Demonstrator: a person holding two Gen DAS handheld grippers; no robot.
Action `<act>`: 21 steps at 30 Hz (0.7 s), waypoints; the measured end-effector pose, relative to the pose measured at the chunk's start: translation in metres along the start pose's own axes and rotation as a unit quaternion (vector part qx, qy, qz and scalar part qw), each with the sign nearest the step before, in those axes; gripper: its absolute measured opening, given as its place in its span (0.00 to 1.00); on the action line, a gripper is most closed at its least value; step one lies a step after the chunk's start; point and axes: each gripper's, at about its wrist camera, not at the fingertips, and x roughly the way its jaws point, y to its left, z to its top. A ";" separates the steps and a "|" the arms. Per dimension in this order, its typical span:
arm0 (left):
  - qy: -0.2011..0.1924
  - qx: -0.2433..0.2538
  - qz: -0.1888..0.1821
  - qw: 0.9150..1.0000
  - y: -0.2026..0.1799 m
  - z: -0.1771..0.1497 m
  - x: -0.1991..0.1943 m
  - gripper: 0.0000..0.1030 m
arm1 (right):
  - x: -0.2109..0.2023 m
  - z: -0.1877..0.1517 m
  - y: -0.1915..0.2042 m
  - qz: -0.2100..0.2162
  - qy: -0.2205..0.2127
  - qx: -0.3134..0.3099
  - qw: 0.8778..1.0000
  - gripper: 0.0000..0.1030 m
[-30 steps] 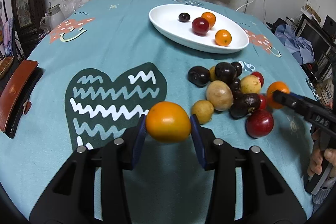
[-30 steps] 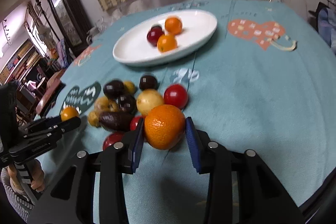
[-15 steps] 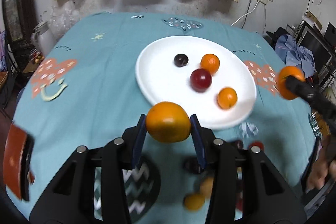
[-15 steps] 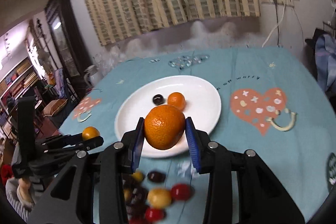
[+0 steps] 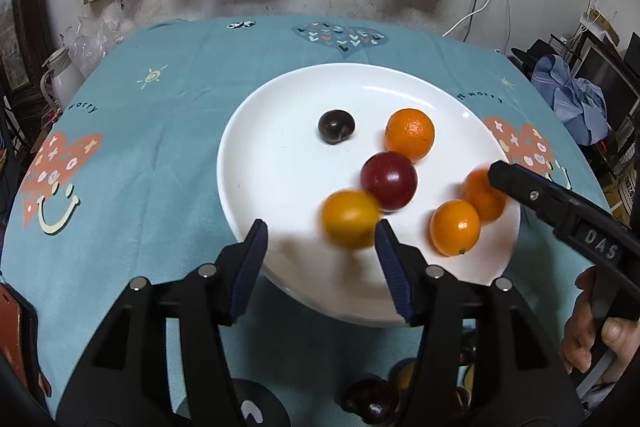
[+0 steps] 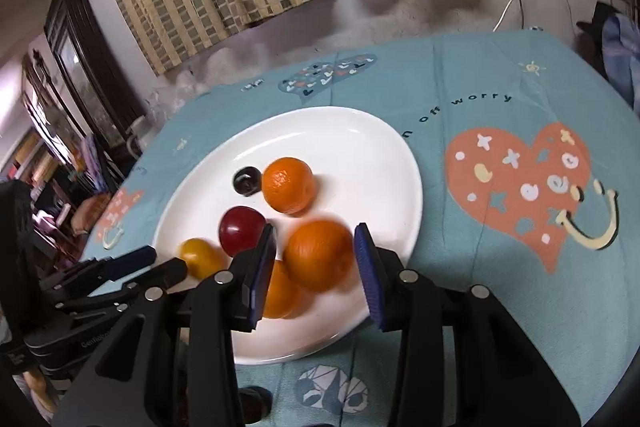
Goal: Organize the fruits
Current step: 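Release the citrus onto the plate with the left tool while the right tool drops the orange there, then grasp a small yellow fruit with the left tool while the right tool grasps a red plum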
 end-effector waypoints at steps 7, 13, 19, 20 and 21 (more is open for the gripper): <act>-0.013 -0.008 0.012 1.000 0.004 -0.030 -0.045 0.56 | -0.055 0.000 0.022 0.013 -0.039 -0.017 0.999 0.40; -0.013 0.020 0.030 0.999 -0.006 -0.087 -0.085 0.67 | -0.110 -0.037 0.048 0.012 -0.054 -0.076 0.996 0.43; -0.017 0.038 0.015 0.999 -0.010 -0.137 -0.106 0.67 | -0.146 -0.073 0.047 0.006 -0.072 -0.105 0.992 0.43; -0.019 0.045 0.013 0.999 -0.010 -0.144 -0.106 0.67 | -0.152 -0.079 0.046 0.004 -0.078 -0.108 0.991 0.43; -0.020 0.052 0.011 0.998 -0.011 -0.151 -0.104 0.67 | -0.155 -0.084 0.045 0.005 -0.080 -0.111 0.991 0.43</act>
